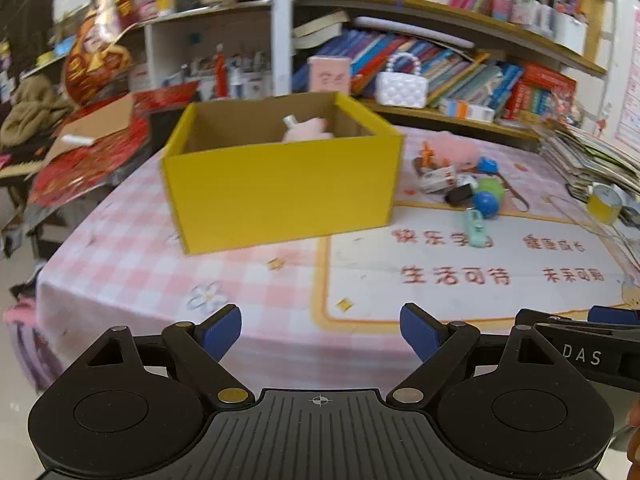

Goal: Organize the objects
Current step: 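Withdraw both open tools from the box back toward the remaining toys, then grasp the mint-green toy with the left tool while the right tool approaches the green gourd toy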

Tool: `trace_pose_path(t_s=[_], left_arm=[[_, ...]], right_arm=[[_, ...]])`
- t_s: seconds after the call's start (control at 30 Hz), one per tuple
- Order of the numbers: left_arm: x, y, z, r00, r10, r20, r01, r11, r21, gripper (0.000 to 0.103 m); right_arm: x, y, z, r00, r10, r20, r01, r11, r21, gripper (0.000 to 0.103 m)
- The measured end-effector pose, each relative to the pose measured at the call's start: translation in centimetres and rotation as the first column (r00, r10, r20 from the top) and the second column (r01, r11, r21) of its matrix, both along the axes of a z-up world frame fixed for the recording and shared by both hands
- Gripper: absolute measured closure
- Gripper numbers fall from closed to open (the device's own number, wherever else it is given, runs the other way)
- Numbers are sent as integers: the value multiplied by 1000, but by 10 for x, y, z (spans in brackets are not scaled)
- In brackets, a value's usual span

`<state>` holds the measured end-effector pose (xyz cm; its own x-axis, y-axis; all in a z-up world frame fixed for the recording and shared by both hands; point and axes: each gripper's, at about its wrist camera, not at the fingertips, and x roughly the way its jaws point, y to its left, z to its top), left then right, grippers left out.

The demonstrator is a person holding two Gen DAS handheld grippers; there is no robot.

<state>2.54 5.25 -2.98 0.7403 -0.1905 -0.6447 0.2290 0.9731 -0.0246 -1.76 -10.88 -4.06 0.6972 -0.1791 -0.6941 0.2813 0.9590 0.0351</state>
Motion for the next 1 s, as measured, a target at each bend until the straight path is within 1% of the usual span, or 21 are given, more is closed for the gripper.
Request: trace_pose_path(t_s=[0.13, 0.3, 0.43, 0.6, 0.73, 0.87, 1.0], left_arm=[[11, -24, -1, 999, -44, -8, 44, 999, -5, 14], [25, -55, 0, 995, -100, -14, 100, 995, 7, 14], [37, -73, 3, 994, -105, -9, 105, 994, 9, 14], [56, -95, 1, 996, -91, -21, 91, 996, -2, 14], [70, -112, -2, 996, -84, -22, 84, 996, -2, 14], [86, -128, -3, 996, -79, -30, 79, 997, -2, 14], [99, -145, -9, 996, -79, -47, 80, 997, 21, 17]], right_arm=[[2, -21, 0, 999, -39, -1, 39, 999, -16, 24], [10, -51, 0, 996, -89, -16, 89, 996, -4, 24], [23, -73, -1, 994, -110, -26, 110, 994, 1, 24], [42, -89, 1, 997, -77, -27, 77, 997, -16, 24], [62, -103, 2, 999, -29, -21, 28, 999, -21, 24], [82, -119, 3, 1000, 13, -1, -13, 1000, 0, 25], [101, -135, 3, 999, 34, 3, -34, 999, 25, 27]])
